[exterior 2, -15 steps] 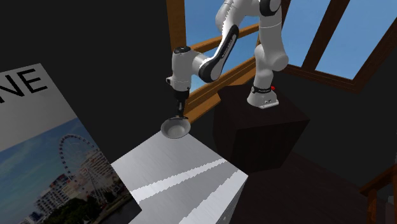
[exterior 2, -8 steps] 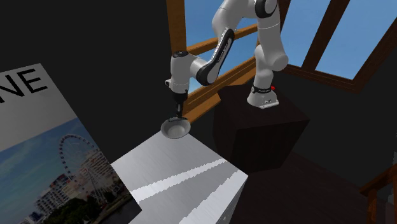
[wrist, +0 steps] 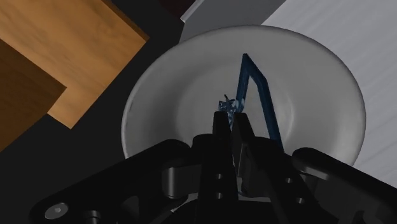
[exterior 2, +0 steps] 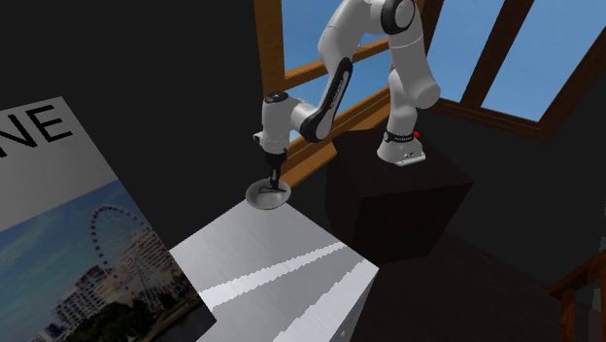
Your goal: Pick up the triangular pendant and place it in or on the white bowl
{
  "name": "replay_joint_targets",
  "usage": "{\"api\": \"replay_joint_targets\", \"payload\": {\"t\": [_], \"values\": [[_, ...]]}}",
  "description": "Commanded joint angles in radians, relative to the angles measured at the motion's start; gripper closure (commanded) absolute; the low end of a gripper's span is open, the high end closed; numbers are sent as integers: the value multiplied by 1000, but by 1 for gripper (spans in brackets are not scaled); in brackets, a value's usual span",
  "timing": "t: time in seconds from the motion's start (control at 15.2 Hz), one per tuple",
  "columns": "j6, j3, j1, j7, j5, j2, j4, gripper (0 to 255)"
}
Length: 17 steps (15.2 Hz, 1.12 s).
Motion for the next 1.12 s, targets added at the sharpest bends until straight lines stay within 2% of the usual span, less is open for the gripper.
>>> {"api": "replay_joint_targets", "payload": {"t": [0.0, 0.53, 0.59, 0.92, 1.06], "values": [[18, -7, 4, 6, -8, 18, 0, 255], [26, -9, 6, 8, -12, 26, 1, 255], [23, -8, 5, 7, -11, 25, 2, 0], [26, -9, 6, 8, -12, 26, 1, 0], [-21, 10, -10, -9, 12, -33, -11, 0]]}}
